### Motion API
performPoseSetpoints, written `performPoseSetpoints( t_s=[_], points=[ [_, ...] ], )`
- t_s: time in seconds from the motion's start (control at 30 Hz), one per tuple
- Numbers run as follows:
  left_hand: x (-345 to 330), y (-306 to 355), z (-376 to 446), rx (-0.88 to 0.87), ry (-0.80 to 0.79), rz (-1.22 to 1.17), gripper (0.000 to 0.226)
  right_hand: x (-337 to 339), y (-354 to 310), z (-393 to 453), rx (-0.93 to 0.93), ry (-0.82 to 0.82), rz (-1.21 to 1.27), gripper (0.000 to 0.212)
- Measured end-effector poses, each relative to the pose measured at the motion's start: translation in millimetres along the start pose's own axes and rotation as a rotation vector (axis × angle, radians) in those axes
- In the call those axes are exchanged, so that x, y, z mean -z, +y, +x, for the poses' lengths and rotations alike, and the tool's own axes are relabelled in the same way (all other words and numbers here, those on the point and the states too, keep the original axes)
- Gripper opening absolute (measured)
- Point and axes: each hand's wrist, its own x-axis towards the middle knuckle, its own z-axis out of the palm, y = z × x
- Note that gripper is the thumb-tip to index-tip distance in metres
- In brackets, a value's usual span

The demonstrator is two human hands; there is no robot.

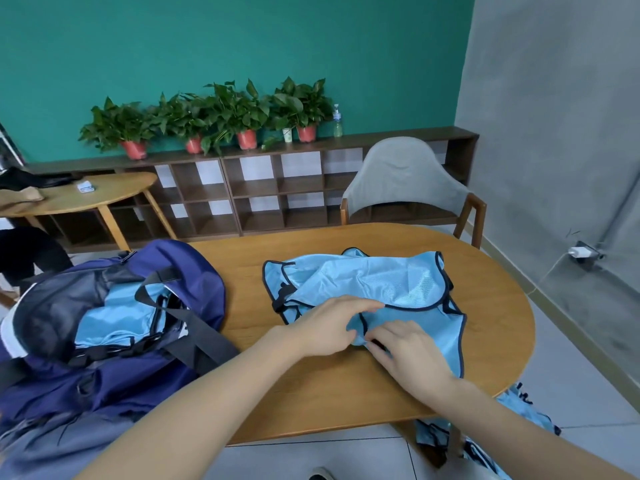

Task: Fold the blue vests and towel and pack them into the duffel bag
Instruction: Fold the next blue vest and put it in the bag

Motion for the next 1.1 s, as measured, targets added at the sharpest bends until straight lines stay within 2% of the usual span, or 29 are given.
performPoseSetpoints(
  t_s=[0.07,0.17,0.3,0.37,0.5,0.6,0.7,0.8,0.9,1.0,1.1],
  points=[
    [1.5,9.3,4.3,-0.008,-0.068,-0.044,0.076,2.9,2.3,-5.3,0.032,0.057,0.095,0.019],
    [2.3,22.5,7.7,-0.025,-0.122,-0.064,0.073,16.4,-5.0,-9.2,-0.164,0.081,0.367,0.032],
    [9.2,31.4,9.2,-0.041,-0.074,-0.047,0.027,32.0,-10.9,-7.5,-0.341,0.030,0.528,0.037],
    [12.8,30.4,8.5,-0.026,-0.036,-0.068,0.020,37.0,-7.9,-6.0,-0.374,0.015,0.543,0.033],
    [23.0,26.5,1.2,0.028,0.002,-0.105,0.018,43.1,2.1,-6.0,-0.325,0.024,0.464,0.017],
    [29.1,19.9,-9.0,0.014,-0.009,0.081,0.018,51.2,6.7,-5.3,-0.258,0.034,0.414,0.013],
    [31.5,9.6,-23.3,-0.023,0.008,0.325,0.017,57.0,9.4,-6.8,-0.219,0.022,0.363,0.014],
    [36.3,1.0,-43.1,-0.012,0.080,0.312,0.012,56.5,11.5,-12.6,-0.170,-0.042,0.283,0.020],
    [40.9,-8.9,-67.3,-0.044,0.172,0.366,0.021,54.9,18.4,-21.5,-0.194,-0.088,0.198,0.026],
    [42.6,-21.1,-90.4,-0.059,0.231,0.562,0.023,60.2,26.4,-30.5,-0.236,-0.054,0.127,0.022],
    [41.6,-31.3,-106.6,-0.085,0.261,0.706,0.032,64.5,34.6,-36.2,-0.174,-0.023,0.049,0.020]
  ],
)
